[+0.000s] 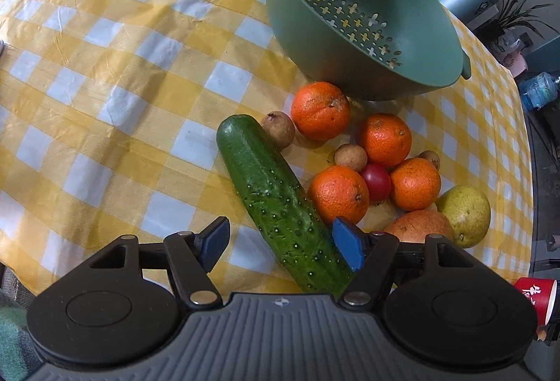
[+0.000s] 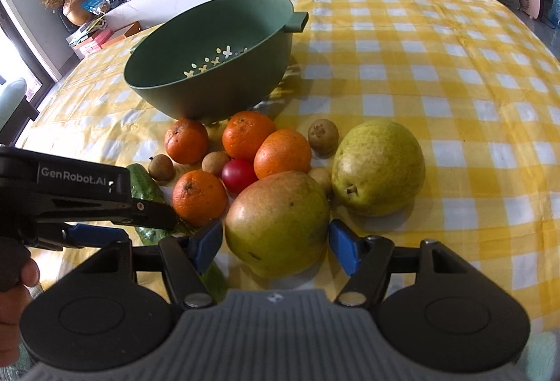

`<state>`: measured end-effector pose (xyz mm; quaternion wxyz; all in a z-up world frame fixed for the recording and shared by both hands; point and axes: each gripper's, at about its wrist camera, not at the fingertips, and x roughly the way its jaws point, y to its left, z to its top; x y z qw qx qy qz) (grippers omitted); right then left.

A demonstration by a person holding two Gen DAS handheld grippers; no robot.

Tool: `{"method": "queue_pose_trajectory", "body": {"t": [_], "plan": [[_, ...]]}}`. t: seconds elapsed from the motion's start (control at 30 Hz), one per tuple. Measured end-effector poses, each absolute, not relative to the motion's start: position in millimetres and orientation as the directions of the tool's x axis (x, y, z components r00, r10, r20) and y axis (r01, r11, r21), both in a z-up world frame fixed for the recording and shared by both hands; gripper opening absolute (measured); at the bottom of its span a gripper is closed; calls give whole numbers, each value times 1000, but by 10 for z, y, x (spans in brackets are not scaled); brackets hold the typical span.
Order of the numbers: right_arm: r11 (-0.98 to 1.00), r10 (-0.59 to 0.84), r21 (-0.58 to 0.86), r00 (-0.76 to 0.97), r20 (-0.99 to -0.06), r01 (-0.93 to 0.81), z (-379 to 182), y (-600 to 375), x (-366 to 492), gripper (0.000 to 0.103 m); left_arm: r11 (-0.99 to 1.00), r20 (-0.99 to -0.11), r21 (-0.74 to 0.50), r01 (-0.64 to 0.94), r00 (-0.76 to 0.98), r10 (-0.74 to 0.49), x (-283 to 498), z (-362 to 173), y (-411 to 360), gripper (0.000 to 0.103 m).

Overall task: Organize fruits
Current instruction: 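Close the left tool on the cucumber while the right tool grasps the large mango, then lift the cucumber with the left tool while the right tool lifts the mango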

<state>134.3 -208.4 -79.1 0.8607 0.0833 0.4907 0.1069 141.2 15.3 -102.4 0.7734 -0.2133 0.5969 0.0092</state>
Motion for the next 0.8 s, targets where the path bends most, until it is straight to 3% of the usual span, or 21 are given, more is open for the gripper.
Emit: {"method": "queue_pose_trajectory", "body": {"t": [0.13,0.27,0.3,0.37,0.8], "plan": [[961,274,256,490,-828,-105,-826,-2063,1364,65,902,-924,-337,-270,278,-262,1435,-1068,148,84],[962,271,247,492,-828,-114,-828,-2044,1362,65,902,-922,-341,-266,282,-265,1429,-1076,146,83],[963,270,244,493,-827,-117,-827,-2040,1359,65,901,-920,-344,-263,284,-269,1427,-1076,144,81],[964,267,237,495,-827,-124,-823,-2030,1351,65,893,-910,-374,-251,287,-301,1414,-1071,144,61],[967,254,210,460,-851,-145,-791,-2028,1255,64,953,-950,-268,-140,204,-237,1346,-914,146,47]]}}
